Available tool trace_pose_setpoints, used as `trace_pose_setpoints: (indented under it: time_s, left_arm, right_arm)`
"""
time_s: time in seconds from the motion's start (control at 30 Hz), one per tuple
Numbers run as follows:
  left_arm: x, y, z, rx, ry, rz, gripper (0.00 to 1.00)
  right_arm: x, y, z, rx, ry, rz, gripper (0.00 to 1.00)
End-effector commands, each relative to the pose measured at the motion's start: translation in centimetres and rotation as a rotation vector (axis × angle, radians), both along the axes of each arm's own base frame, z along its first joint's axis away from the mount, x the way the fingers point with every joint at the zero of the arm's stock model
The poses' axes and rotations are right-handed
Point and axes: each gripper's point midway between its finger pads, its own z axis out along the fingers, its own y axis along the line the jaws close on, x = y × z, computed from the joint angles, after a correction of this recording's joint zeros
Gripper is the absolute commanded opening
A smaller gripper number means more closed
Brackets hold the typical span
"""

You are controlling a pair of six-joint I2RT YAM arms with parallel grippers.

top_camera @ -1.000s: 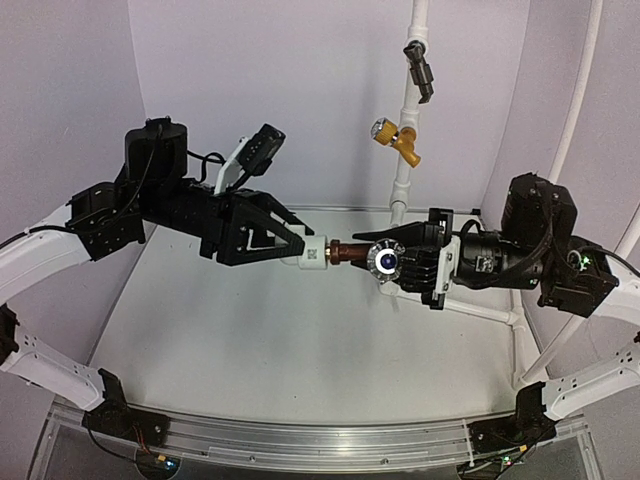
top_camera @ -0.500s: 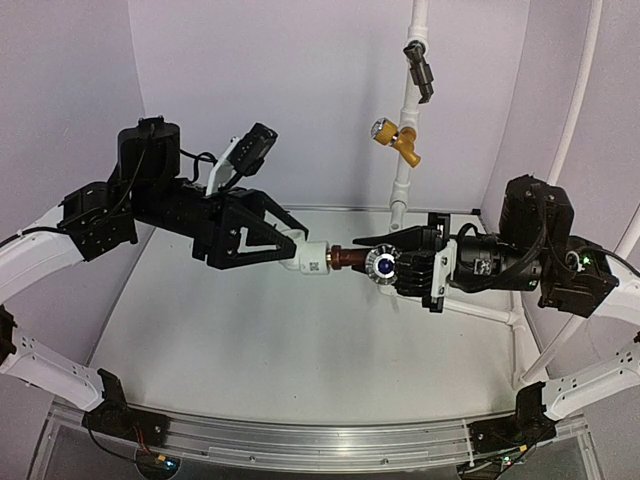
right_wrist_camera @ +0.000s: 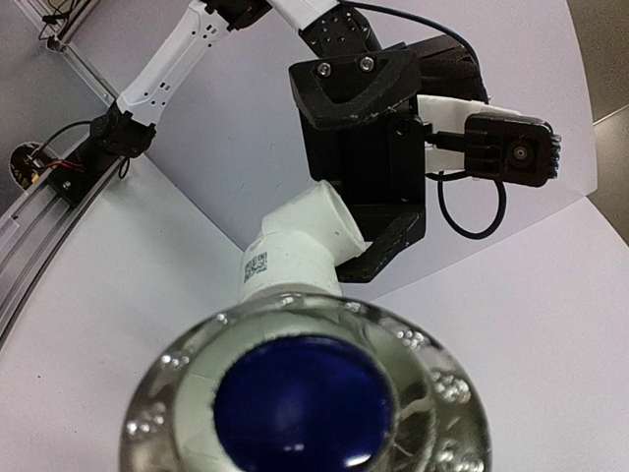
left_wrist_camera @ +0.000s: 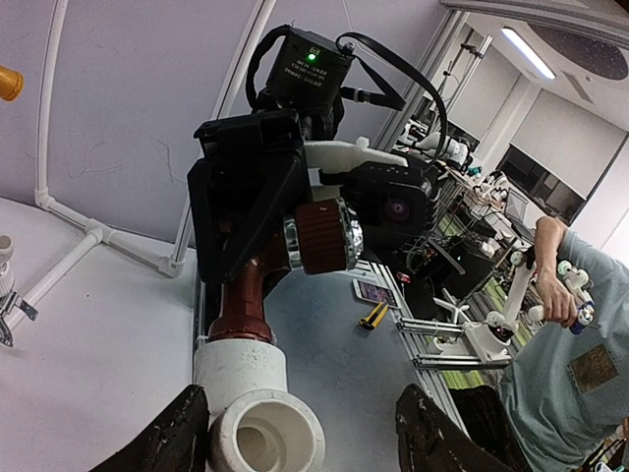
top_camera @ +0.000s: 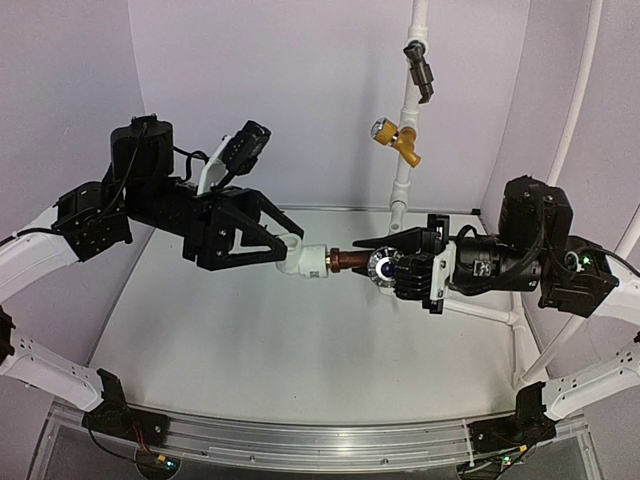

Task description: Install the water faucets

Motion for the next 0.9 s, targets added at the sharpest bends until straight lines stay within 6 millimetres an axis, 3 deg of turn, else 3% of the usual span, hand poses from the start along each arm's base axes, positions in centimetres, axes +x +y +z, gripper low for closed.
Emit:
trace_pose_setpoints:
  time_s: [0.0,0.6,0.87]
  left_arm:
    - [-1.3,1.3,2.3,-0.051,-0.044,-0.038,0.65]
    - [-2.9,1.8,1.9,-0.036,-0.033,-0.099,0.67]
    - [-1.8,0.7,0.1,0.020,-0.012,-0.049,0.68]
  right_arm:
    - [0.4,-0.7,3.3,0.081,-0.025,-0.035,0.00]
    - [1.1,-0.7,2.7,0.063,-0.041,-0.071,0.00]
    - [1.0,-0.9,4.8,0.123,-0.041,-0.075,0.00]
